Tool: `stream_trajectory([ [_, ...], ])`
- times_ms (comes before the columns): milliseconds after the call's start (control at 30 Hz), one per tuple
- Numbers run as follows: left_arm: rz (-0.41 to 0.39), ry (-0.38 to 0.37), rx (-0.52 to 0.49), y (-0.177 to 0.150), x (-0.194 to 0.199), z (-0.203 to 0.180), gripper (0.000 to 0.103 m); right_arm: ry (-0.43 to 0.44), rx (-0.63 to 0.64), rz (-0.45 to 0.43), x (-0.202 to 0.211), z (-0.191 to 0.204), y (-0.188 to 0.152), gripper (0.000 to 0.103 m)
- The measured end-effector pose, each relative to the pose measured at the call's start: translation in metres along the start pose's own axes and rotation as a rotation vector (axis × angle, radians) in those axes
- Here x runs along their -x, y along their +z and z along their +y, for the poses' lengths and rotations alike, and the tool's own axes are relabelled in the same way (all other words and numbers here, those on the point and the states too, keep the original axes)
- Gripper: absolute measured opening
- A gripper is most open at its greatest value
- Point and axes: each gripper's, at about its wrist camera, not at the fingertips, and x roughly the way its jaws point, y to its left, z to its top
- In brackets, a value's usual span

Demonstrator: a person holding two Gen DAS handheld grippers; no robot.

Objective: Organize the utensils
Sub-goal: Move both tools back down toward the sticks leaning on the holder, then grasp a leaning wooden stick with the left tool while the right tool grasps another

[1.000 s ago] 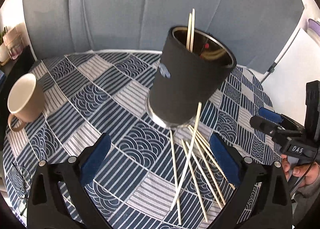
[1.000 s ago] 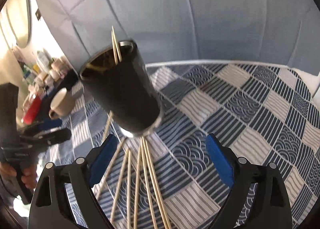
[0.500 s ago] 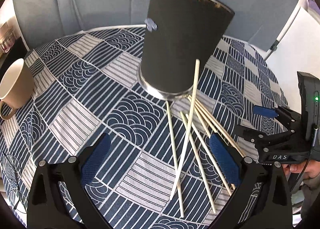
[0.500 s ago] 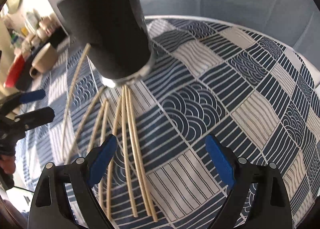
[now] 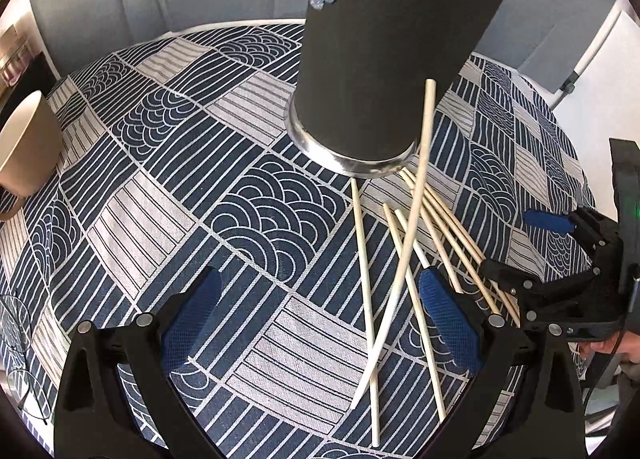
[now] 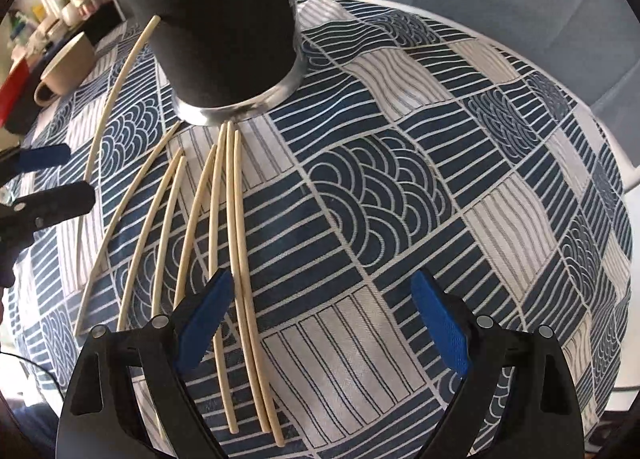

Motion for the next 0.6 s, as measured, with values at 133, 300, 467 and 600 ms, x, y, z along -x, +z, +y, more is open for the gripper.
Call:
stream_trajectory([
  [133, 0.009, 0.004, 0.012, 0.0009, -0.0030, 0.0009, 0.097, -0.010, 0.012, 0.005, 0.0016, 0.0008, 0.0017, 0.086],
  [300, 0.012, 0.009, -0.008, 0.0019, -0.0051, -0.0016, 0.097, -0.016, 0.008, 0.014, 0.0012, -0.0029, 0.0017, 0.086],
  [467, 0.014, 0.012, -0.018, 0.0052, -0.0076, -0.0050, 0.097, -0.027, 0.016, 0.024, 0.0028, -0.0037, 0.0045, 0.086],
  [600, 0.017, 0.013, -0.022, 0.0071, -0.0094, -0.0053, 0.097, -0.020, -0.001, 0.017, 0.0038, -0.0073, 0.0044, 0.086],
])
